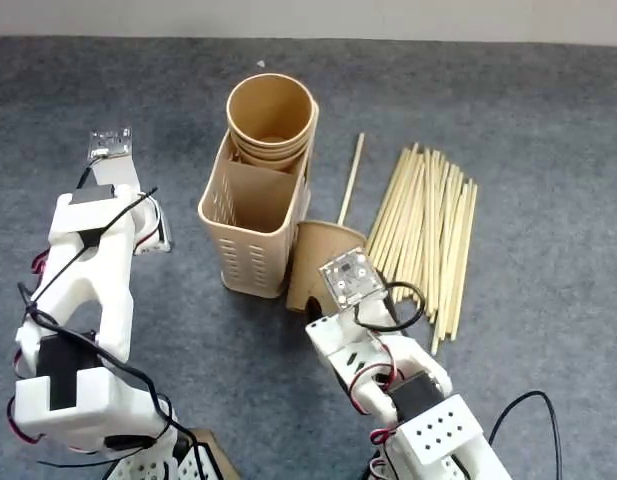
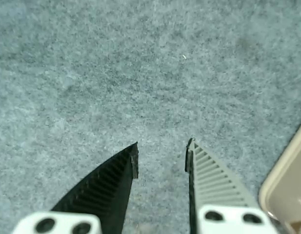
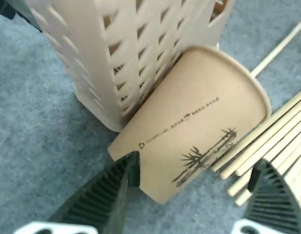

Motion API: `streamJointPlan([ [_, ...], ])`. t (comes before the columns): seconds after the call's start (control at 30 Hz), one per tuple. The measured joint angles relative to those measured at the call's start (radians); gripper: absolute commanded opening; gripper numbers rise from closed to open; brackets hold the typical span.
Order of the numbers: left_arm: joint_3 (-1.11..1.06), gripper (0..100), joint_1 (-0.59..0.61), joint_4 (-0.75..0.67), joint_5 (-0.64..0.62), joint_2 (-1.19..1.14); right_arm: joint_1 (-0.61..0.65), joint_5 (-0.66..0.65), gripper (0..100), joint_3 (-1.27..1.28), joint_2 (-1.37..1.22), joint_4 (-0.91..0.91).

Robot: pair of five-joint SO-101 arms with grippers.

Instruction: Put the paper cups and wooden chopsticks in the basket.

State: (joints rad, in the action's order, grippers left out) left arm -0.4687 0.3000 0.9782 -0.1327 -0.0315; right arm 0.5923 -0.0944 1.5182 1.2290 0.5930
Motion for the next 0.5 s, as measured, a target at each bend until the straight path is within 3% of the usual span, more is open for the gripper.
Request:
streamJointPlan([
  [0.3,0.000,19,0.000,0.000,0.000,0.000,0.087,-0.020,34.3,-0.095,-0.100,0.302],
  [0.5,0.000,19,0.000,0.000,0.000,0.000,0.127,-0.115,34.3,-0.094,-0.100,0.359],
])
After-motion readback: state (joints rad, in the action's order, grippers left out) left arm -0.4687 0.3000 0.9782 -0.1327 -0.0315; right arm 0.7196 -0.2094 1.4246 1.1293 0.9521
